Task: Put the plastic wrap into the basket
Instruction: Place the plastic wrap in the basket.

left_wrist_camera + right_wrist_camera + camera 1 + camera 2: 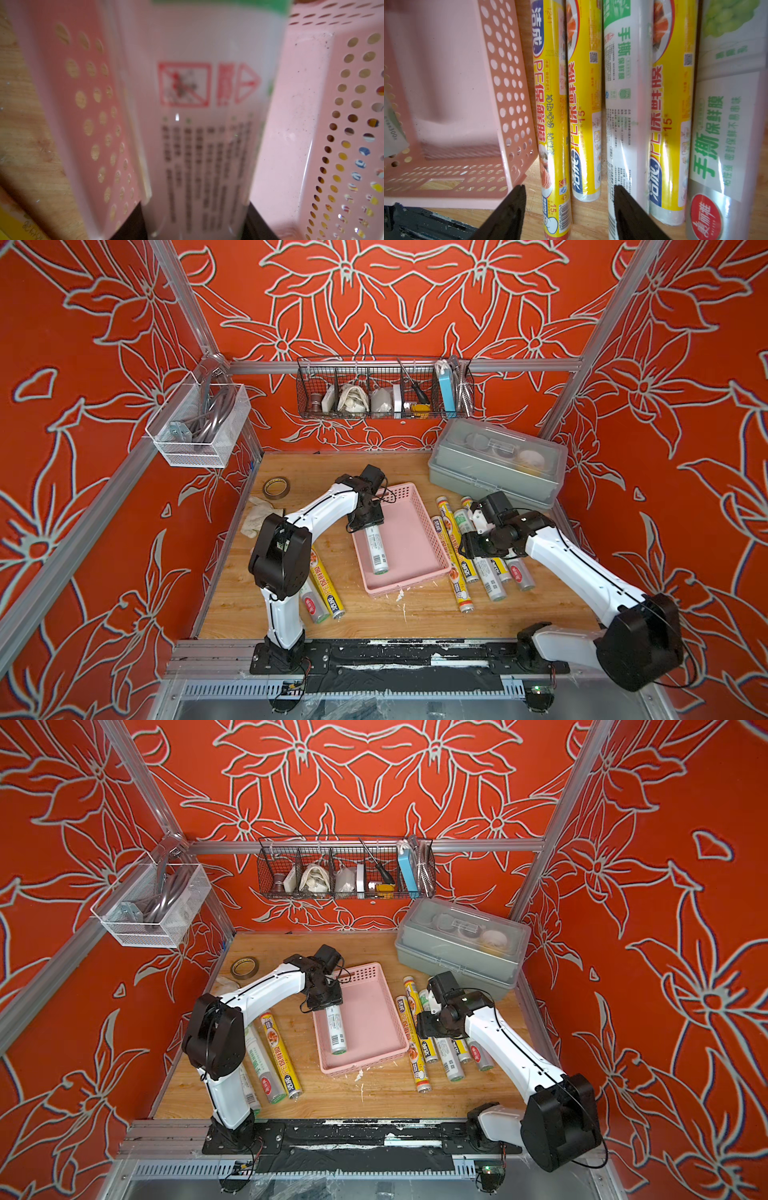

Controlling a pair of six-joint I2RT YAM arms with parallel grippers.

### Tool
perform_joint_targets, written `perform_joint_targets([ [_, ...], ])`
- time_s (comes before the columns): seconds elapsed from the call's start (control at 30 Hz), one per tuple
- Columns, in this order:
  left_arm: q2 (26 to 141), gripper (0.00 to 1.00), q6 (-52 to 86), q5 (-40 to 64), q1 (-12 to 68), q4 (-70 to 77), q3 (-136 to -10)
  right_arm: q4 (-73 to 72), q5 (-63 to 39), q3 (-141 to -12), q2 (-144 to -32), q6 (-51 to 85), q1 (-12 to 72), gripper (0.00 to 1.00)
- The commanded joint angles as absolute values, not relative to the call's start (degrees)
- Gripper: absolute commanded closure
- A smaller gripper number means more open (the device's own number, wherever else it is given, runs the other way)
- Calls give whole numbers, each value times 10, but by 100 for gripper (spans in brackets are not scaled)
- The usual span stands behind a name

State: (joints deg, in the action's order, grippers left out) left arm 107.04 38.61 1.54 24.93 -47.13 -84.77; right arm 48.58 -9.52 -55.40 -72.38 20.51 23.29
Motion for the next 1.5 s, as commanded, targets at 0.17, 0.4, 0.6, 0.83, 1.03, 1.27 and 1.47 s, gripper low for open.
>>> perform_joint_targets([
  [0.17, 1096, 65, 389, 22, 254, -463, -822, 529, -101, -520, -712, 259, 249, 34],
  [0.4, 1096, 64, 395, 18, 260, -460, -803, 515, -102, -508, -718, 261, 264, 34],
  [0.6, 1063, 64, 400, 4, 278, -475, -808, 507, -104, -510, -724, 259, 270, 34],
  [0.83, 999, 66, 412, 6, 286, -511, -813, 505, -102, -508, -727, 260, 272, 34],
  [1.03, 1001, 68, 414, 18, 286, -548, -822, 505, -101, -508, -727, 260, 275, 34],
  [1.27, 1030, 68, 422, 21, 284, -541, -803, 512, -97, -510, -724, 257, 276, 34],
  [1.47, 1065, 68, 424, 11, 280, -535, -800, 511, -101, -508, -717, 258, 277, 34],
])
